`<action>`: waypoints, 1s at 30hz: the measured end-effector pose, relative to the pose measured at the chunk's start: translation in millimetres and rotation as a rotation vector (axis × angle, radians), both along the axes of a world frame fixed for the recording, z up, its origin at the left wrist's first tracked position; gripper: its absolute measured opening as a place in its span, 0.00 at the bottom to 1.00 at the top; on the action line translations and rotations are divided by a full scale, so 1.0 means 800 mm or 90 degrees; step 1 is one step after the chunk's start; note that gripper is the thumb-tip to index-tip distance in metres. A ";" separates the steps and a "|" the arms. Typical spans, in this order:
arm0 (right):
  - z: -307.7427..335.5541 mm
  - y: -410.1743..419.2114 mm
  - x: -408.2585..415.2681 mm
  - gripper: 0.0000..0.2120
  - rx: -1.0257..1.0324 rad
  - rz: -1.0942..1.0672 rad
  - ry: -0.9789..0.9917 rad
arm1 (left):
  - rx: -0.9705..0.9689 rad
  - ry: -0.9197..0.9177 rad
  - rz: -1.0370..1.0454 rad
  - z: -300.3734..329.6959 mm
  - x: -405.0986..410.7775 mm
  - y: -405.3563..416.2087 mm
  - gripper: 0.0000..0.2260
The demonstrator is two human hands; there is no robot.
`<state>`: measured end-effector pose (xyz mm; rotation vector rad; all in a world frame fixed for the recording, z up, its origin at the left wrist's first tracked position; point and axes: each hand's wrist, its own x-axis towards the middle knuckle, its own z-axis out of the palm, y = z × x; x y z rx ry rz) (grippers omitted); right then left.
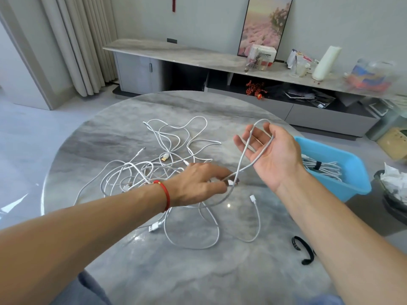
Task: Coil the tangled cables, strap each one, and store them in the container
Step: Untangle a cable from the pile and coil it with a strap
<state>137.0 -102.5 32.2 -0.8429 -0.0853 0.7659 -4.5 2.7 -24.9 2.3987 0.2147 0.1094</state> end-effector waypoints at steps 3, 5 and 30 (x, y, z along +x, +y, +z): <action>0.005 0.001 0.003 0.09 -0.009 -0.015 -0.019 | 0.041 -0.003 -0.017 -0.006 -0.001 -0.006 0.15; 0.011 -0.002 0.009 0.08 -0.070 -0.022 -0.128 | 0.126 0.039 -0.033 -0.012 -0.001 0.000 0.09; -0.005 -0.042 0.014 0.19 -0.243 0.375 -0.655 | 0.100 -0.017 0.011 -0.020 -0.016 0.060 0.08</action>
